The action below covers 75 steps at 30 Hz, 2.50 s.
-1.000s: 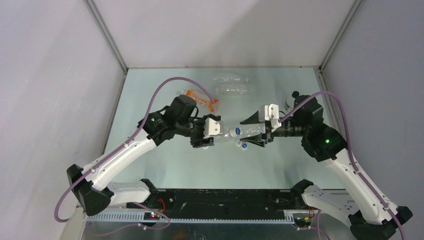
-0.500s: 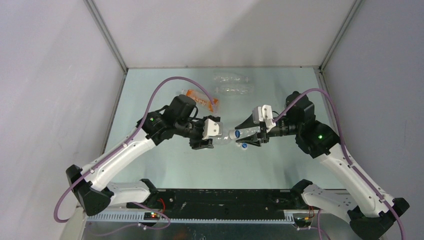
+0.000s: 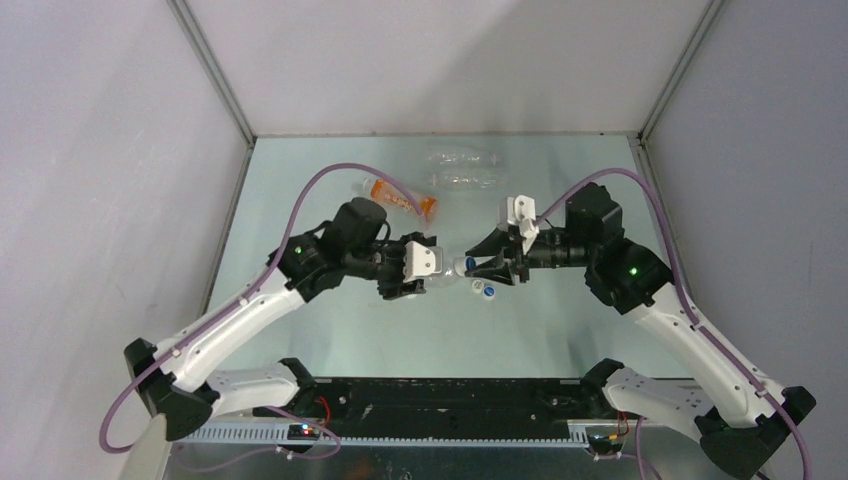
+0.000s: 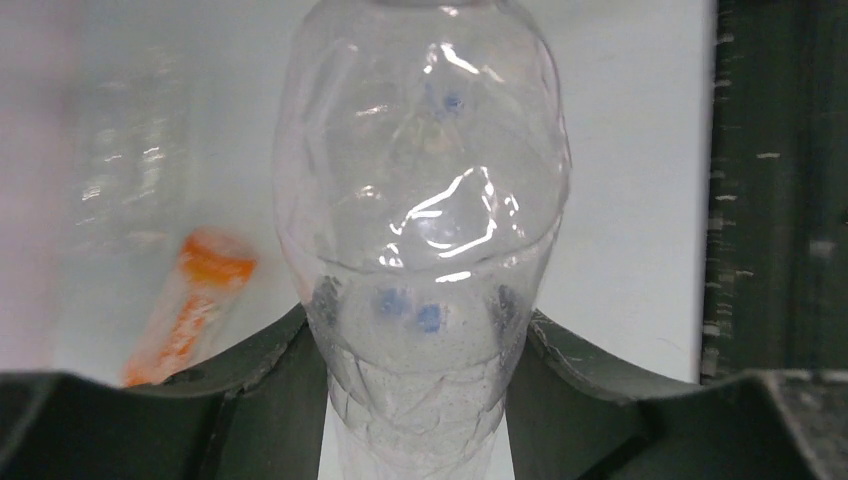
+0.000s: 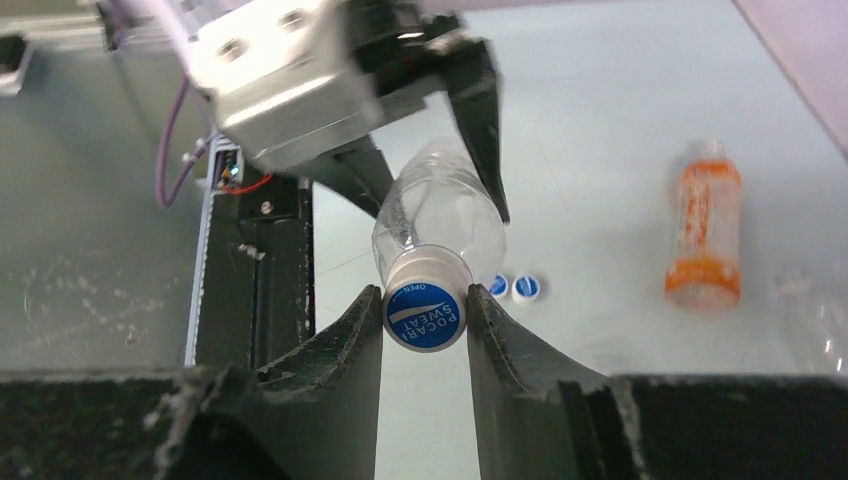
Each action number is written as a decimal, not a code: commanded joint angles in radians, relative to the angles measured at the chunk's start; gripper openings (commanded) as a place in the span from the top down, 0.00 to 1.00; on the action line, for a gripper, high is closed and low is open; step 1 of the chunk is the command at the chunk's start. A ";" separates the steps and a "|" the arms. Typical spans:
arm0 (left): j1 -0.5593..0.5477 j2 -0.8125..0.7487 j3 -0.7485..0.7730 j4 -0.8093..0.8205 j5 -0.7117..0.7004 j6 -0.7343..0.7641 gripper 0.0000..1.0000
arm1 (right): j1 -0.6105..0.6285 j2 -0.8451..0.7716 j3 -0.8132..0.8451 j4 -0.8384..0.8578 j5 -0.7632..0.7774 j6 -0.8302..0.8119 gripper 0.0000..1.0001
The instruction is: Screw on the bottle caps
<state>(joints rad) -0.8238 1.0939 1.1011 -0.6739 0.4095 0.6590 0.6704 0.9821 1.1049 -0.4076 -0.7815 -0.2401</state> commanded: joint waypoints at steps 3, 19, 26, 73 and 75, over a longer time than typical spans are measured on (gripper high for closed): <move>-0.150 -0.151 -0.219 0.563 -0.476 -0.038 0.87 | 0.094 0.023 0.024 0.038 0.464 0.475 1.00; -0.383 -0.005 -0.448 1.184 -1.071 0.178 0.85 | 0.125 0.033 0.023 -0.013 0.868 0.960 1.00; -0.253 -0.104 -0.397 0.858 -0.789 -0.083 0.89 | 0.110 -0.030 0.019 0.074 0.617 0.470 0.50; -0.213 -0.158 -0.417 0.872 -0.602 -0.226 0.90 | 0.192 -0.032 -0.088 0.158 0.771 0.569 0.89; -0.213 -0.154 -0.429 0.892 -0.593 -0.260 0.89 | 0.208 -0.031 -0.088 0.181 0.780 0.560 0.71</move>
<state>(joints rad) -1.0218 0.9501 0.6685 0.0055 -0.0963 0.4728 0.8474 0.9344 1.0142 -0.2794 -0.2081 0.1963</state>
